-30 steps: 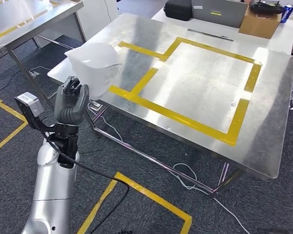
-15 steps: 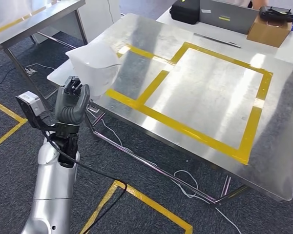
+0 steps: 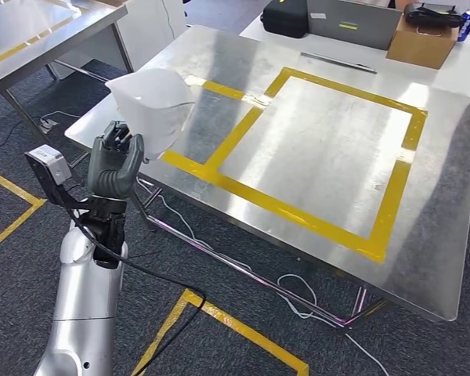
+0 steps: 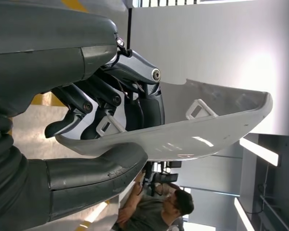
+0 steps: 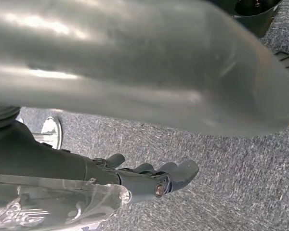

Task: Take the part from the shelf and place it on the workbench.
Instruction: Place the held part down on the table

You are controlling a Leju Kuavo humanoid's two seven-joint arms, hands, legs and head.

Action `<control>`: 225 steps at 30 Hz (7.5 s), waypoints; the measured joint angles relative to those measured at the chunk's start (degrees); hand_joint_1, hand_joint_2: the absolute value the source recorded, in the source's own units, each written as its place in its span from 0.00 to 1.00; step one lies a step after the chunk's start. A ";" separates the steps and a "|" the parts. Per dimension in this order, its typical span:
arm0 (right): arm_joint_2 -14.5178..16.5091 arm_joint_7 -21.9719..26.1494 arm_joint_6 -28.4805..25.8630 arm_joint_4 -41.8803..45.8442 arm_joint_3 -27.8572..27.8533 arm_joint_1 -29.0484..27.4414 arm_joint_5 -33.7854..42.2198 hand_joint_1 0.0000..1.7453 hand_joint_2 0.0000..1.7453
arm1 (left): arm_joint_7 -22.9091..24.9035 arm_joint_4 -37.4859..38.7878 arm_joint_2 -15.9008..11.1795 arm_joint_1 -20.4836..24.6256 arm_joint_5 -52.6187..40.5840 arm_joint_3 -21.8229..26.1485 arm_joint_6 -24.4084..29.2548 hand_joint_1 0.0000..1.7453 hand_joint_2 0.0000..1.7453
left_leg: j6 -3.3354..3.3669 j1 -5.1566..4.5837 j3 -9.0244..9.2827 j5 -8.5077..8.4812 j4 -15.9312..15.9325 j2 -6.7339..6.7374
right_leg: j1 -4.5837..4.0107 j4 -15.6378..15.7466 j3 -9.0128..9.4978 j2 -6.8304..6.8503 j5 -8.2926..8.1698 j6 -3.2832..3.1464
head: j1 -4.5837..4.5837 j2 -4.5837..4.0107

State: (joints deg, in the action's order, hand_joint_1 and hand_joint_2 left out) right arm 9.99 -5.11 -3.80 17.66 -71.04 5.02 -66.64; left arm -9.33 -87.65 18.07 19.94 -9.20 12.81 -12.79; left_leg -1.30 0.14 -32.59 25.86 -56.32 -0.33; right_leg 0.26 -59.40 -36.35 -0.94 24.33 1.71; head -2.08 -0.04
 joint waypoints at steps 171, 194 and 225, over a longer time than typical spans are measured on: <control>-2.79 4.62 0.57 0.33 0.50 -0.58 -3.80 0.00 0.00 | -0.78 41.70 -21.24 22.82 -58.78 -17.34 2.46 0.00 0.00 | 0.20 -0.51 3.27 2.02 0.83 -0.18 | 0.27 0.70 -0.83 -0.07 -2.19 0.32 | -0.72 0.02; -2.52 4.57 0.63 0.33 -1.11 -0.80 -2.84 0.00 0.00 | 0.65 8.63 -12.50 19.39 18.58 0.56 -10.16 0.00 0.00 | 0.31 -0.50 3.22 1.99 0.83 -0.21 | 0.26 0.73 -0.78 -0.01 -2.23 0.30 | -0.70 0.02; 0.18 -3.67 -1.42 1.92 -1.43 -0.84 -3.81 0.00 0.00 | -4.90 -16.65 -17.78 22.03 -0.55 41.24 3.07 0.00 0.00 | 0.20 -0.43 3.29 2.00 0.85 -0.17 | 0.18 0.72 -0.69 -0.09 -2.23 0.13 | -0.73 0.02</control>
State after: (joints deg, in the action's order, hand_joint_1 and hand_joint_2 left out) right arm 10.17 -8.78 -5.22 19.58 -72.47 4.18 -70.45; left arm -14.23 -104.30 0.29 41.97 -9.75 54.04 -9.72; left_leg -1.10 -0.29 -29.30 27.85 -55.48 -0.50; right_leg 0.44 -58.67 -37.05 -1.03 22.10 1.84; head -2.81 -0.02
